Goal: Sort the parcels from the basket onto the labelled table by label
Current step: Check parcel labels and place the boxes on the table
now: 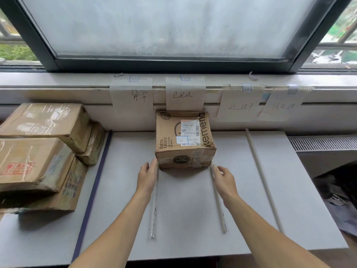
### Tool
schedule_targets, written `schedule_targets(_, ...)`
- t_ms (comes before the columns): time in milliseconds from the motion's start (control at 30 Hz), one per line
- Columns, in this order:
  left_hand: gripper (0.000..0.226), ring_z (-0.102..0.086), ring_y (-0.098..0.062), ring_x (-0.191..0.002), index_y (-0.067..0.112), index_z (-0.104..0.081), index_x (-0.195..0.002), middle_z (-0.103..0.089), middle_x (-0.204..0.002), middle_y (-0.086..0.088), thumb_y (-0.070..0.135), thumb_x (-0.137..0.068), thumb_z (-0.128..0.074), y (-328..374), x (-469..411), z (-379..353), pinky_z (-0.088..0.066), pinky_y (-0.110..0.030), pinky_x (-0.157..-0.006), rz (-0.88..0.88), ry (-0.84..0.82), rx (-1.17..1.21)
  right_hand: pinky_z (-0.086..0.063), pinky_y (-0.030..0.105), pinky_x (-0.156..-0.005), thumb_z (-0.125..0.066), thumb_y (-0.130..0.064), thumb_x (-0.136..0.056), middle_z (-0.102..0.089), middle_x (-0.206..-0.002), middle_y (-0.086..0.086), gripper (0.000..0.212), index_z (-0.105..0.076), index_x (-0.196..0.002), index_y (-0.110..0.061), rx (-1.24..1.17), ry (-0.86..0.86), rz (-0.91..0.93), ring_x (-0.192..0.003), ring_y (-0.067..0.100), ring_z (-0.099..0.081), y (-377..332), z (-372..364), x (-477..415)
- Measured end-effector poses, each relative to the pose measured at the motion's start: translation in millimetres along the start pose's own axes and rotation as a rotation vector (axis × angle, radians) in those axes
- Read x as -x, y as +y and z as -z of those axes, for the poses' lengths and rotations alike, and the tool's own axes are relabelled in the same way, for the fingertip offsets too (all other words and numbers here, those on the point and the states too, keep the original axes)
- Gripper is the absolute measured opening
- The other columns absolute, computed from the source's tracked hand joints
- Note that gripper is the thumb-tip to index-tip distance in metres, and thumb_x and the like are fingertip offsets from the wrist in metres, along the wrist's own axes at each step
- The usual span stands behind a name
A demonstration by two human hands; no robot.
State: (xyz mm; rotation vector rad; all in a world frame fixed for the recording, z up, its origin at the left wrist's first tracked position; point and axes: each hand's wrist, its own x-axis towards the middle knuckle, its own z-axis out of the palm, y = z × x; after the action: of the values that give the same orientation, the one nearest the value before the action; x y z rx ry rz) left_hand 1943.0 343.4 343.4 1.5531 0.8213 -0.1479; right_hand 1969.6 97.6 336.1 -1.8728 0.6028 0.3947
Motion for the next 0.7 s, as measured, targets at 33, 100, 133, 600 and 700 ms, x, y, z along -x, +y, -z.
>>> schedule_targets(33, 0.062, -0.043, -0.022, -0.138, 0.012, -0.045, -0.151, -0.045, -0.154, -0.003, 0.053, -0.105, -0.047, -8.5, 5.7, 2.2, -0.034, -0.034, -0.109, 0.021, -0.006, 0.002, -0.048, 0.046, -0.108, -0.052, -0.056, -0.100, -0.063, -0.133, 0.004, 0.057, -0.055, -0.142, -0.017, -0.002, -0.006, -0.012, -0.120, 0.025, -0.062, 6.2, -2.7, 7.1)
schedule_targets(100, 0.043, -0.047, -0.019, -0.121, 0.014, -0.053, -0.132, -0.051, -0.139, -0.001, 0.049, -0.106, -0.047, -21.6, 15.5, 6.0, -0.034, -0.031, -0.099, 0.043, -0.023, 0.002, -0.048, 0.043, -0.105, -0.052, -0.051, -0.101, -0.062, -0.133, 0.005, 0.051, -0.056, -0.139, -0.017, -0.018, -0.020, -0.023, -0.121, 0.026, -0.062, 12.9, -7.3, 24.4)
schedule_targets(133, 0.036, -0.045, -0.017, -0.114, 0.017, -0.053, -0.126, -0.050, -0.129, 0.001, 0.046, -0.107, -0.046, -25.5, 21.5, 8.4, -0.032, -0.030, -0.095, 0.047, -0.025, 0.002, -0.047, 0.041, -0.102, -0.052, -0.049, -0.102, -0.062, -0.132, 0.005, 0.049, -0.056, -0.138, -0.017, -0.023, -0.026, -0.018, -0.120, 0.025, -0.063, 14.8, -9.7, 33.1)
schedule_targets(600, 0.058, -0.048, -0.024, -0.135, 0.015, -0.049, -0.146, -0.052, -0.142, -0.002, 0.056, -0.104, -0.046, -60.5, 122.0, 68.5, -0.036, -0.041, -0.116, -0.019, -0.039, 0.017, -0.042, 0.035, -0.091, -0.045, -0.044, -0.108, -0.066, -0.117, 0.005, 0.038, -0.058, -0.128, -0.015, -0.134, -0.197, 0.120, -0.102, 0.017, -0.069, 23.0, -41.1, 175.4)
schedule_targets(700, 0.059, -0.050, -0.020, -0.134, 0.016, -0.052, -0.143, -0.053, -0.143, -0.001, 0.058, -0.103, -0.048, -71.3, 149.5, 91.7, -0.038, -0.046, -0.119, -0.064, -0.013, 0.027, -0.045, 0.037, -0.095, -0.046, -0.043, -0.108, -0.067, -0.115, 0.004, 0.033, -0.059, -0.125, -0.018, -0.185, -0.237, 0.146, -0.103, 0.018, -0.069, 34.0, -59.8, 207.0)
